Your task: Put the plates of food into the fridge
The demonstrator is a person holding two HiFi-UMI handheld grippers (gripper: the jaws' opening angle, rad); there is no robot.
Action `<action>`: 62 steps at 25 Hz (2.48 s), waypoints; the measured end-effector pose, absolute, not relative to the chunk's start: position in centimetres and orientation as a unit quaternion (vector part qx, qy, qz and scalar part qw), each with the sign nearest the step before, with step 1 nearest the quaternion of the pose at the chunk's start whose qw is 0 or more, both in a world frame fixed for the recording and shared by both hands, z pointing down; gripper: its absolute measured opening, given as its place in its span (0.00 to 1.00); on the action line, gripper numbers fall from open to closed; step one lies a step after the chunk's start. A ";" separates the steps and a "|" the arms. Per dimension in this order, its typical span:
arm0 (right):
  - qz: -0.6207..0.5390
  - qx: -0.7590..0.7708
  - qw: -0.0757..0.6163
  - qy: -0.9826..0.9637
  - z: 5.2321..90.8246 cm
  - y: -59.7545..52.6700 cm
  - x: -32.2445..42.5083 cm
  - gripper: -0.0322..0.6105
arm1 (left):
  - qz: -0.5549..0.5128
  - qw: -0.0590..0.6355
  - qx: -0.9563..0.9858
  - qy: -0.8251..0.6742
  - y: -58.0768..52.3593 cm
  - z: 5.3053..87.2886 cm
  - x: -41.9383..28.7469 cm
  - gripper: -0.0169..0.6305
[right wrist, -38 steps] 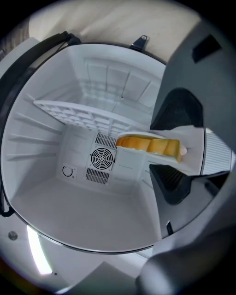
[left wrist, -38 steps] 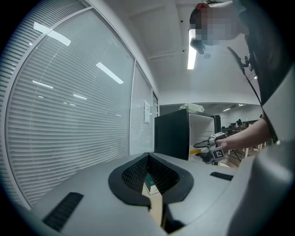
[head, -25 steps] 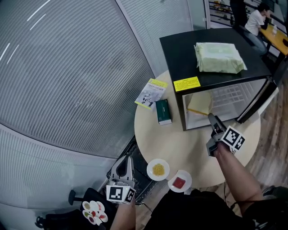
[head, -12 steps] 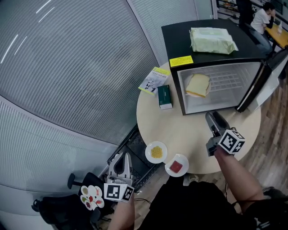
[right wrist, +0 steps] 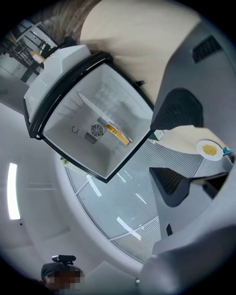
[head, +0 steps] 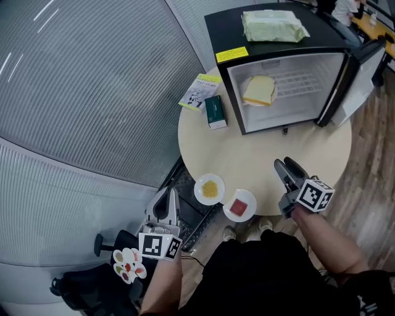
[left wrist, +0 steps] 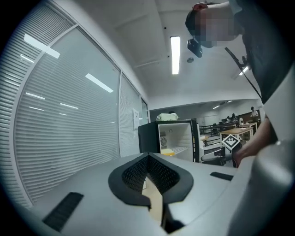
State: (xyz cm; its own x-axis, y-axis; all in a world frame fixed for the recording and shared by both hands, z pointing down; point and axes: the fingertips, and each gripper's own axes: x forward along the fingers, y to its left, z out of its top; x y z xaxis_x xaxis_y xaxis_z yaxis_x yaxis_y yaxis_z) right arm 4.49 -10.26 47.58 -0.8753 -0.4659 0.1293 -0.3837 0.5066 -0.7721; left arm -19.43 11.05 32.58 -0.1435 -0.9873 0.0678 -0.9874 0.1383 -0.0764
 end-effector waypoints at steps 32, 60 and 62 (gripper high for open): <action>-0.598 -0.413 0.102 0.679 69.1 14.1 4.3 0.46 | 0.104 0.009 0.824 -0.557 14.4 38.0 -22.8 0.03; -0.671 -0.354 0.178 0.626 70.4 13.7 0.1 0.08 | 0.133 -0.009 0.832 -0.539 14.1 38.5 -23.6 0.03; -0.667 -0.353 0.184 0.630 70.1 13.6 0.6 0.08 | 0.128 -0.004 0.830 -0.542 13.9 38.7 -23.8 0.03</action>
State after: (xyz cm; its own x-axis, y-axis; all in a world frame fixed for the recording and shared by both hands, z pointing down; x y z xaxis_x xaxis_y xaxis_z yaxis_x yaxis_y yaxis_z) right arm 0.64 13.57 70.10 -0.6829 -0.6901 0.2397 -0.1993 -0.1397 -0.9699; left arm -23.83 13.90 38.73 0.3790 -0.9017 0.2082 -0.8995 -0.4118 -0.1459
